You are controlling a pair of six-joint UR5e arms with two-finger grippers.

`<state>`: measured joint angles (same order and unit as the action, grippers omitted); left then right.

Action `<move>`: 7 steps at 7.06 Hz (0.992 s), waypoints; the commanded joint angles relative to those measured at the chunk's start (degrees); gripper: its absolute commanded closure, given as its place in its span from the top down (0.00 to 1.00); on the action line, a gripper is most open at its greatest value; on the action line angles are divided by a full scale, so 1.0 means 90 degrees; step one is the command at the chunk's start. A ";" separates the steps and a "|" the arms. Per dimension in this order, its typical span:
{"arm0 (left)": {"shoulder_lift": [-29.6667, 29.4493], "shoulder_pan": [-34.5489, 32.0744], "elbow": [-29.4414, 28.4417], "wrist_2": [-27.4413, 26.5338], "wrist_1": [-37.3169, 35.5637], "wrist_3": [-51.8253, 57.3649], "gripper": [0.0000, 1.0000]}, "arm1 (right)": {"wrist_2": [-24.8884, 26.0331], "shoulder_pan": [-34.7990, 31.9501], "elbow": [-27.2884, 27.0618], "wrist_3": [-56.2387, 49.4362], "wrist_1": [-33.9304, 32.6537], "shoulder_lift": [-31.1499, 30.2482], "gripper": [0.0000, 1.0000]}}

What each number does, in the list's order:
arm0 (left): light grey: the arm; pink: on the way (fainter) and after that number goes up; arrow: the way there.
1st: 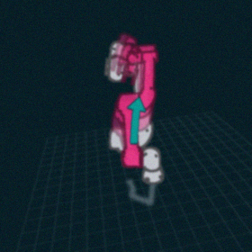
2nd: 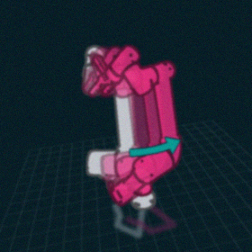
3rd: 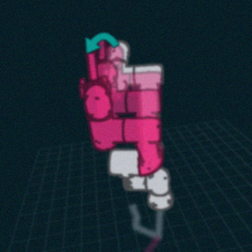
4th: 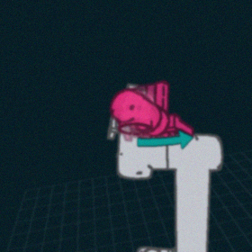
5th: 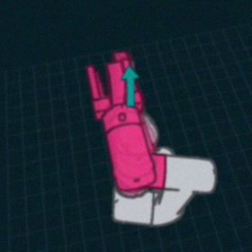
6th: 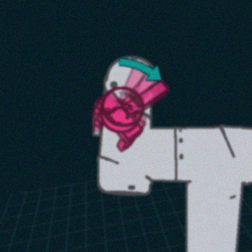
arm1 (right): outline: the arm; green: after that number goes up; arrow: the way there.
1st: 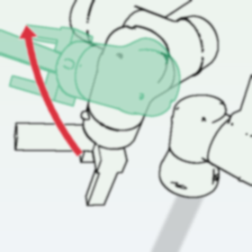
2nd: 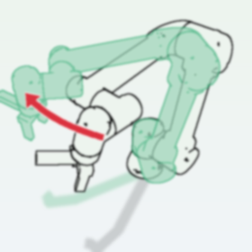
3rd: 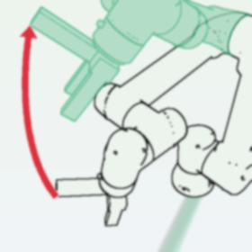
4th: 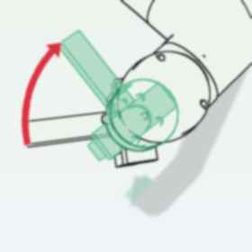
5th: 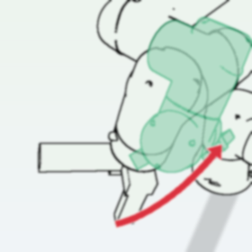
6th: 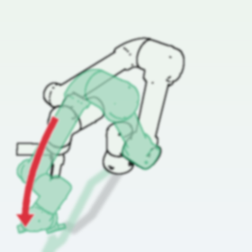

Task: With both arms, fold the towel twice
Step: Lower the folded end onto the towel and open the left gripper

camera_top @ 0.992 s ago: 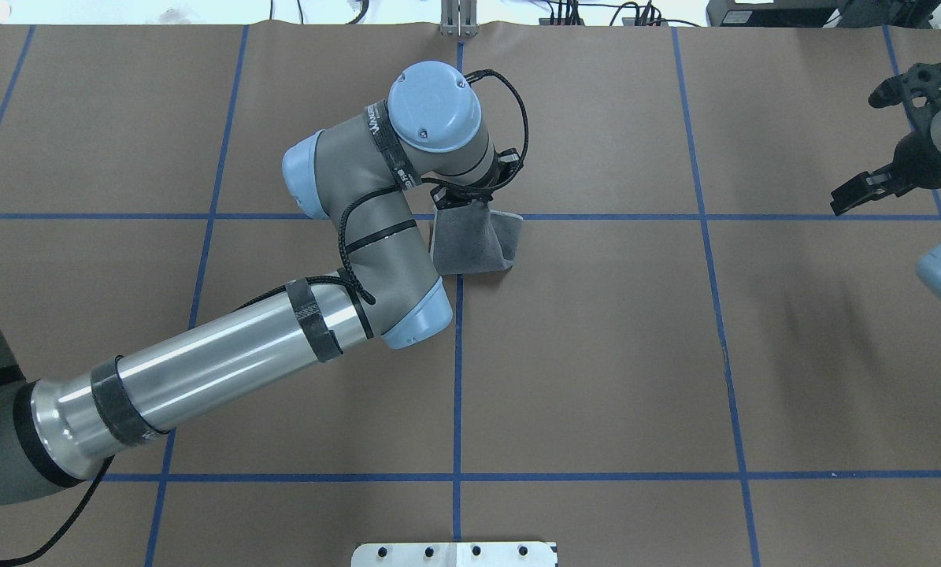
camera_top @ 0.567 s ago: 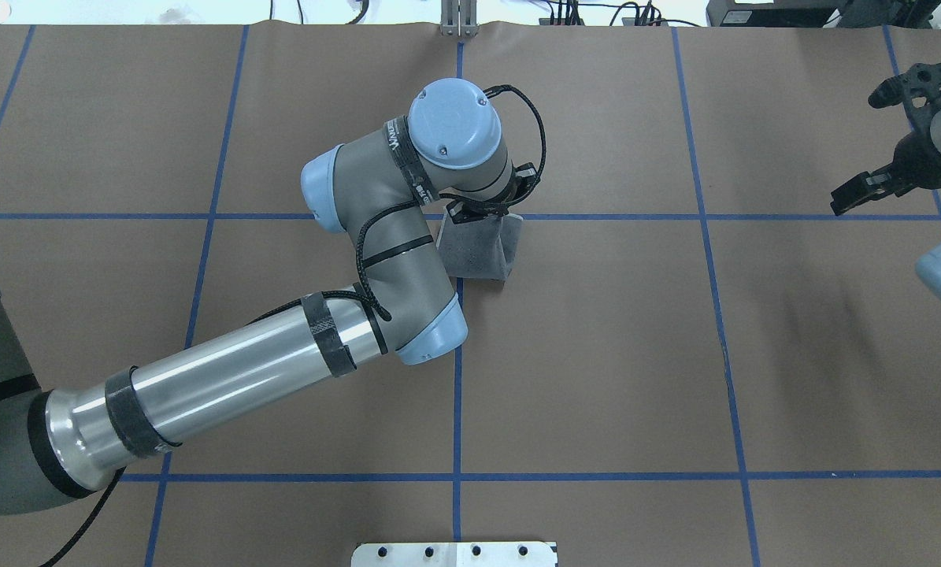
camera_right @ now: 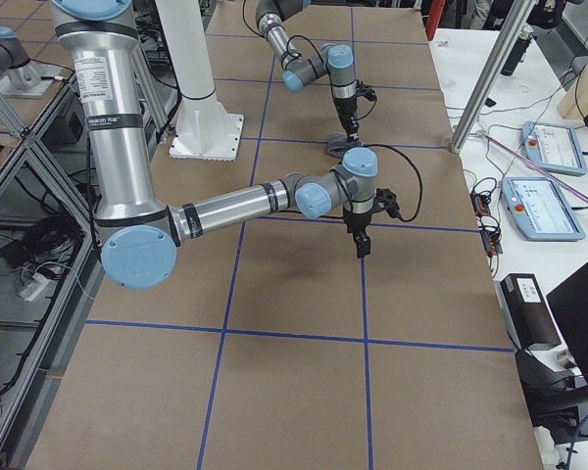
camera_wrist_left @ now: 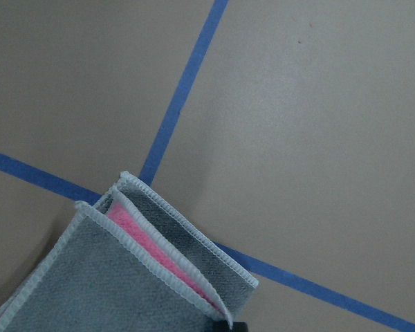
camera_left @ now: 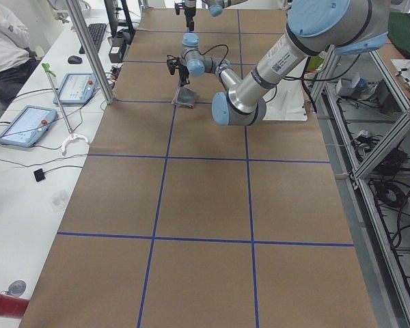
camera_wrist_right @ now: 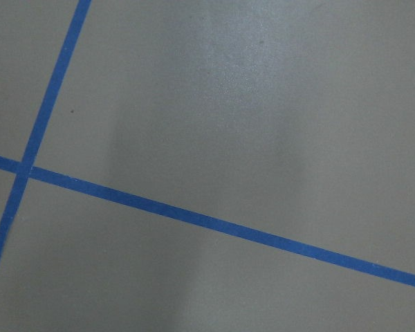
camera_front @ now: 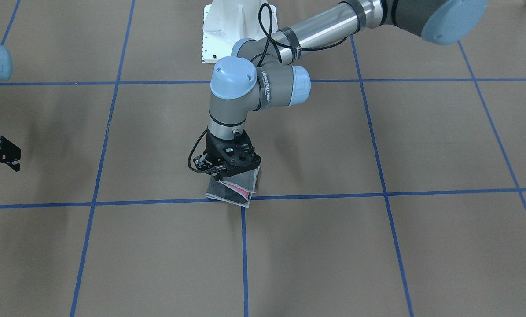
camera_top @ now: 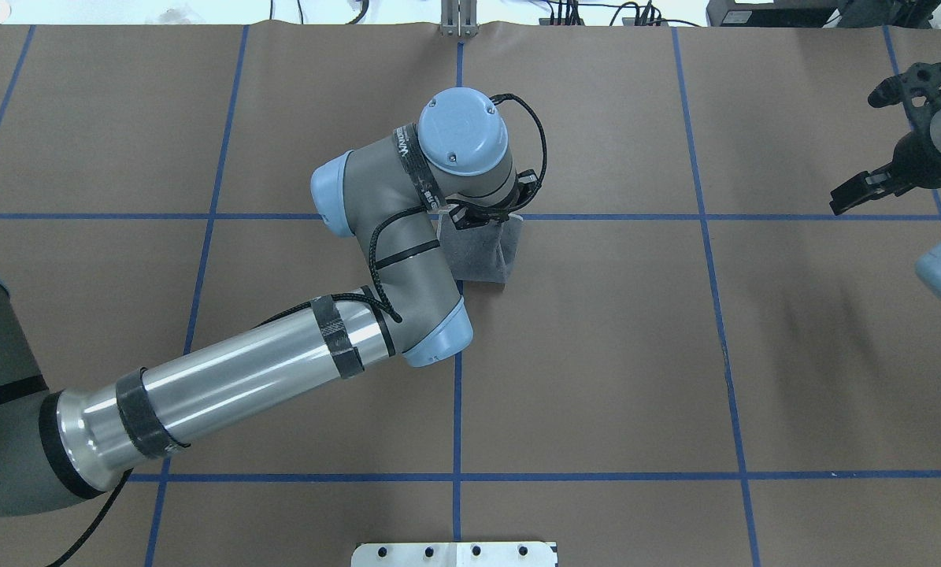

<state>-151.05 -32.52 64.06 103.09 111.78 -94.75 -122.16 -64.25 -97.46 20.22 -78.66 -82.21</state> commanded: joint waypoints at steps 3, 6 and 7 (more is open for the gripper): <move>-0.0521 0.0069 -0.0683 -0.0380 0.0178 -0.0019 0.64 | -0.0001 0.0010 0.0008 -0.0010 0.0000 0.0023 0.99; -0.0609 0.0069 -0.0479 -0.0303 0.0071 0.0039 1.00 | -0.0021 -0.0010 0.0008 -0.0087 0.0000 -0.0016 0.99; -0.0551 0.0001 -0.0226 0.0104 -0.0394 0.0242 1.00 | -0.0021 -0.0058 0.0018 -0.0098 -0.0019 -0.0045 0.99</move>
<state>-156.30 -32.07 59.84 101.05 111.69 -94.14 -122.28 -64.39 -97.39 19.62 -78.70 -82.30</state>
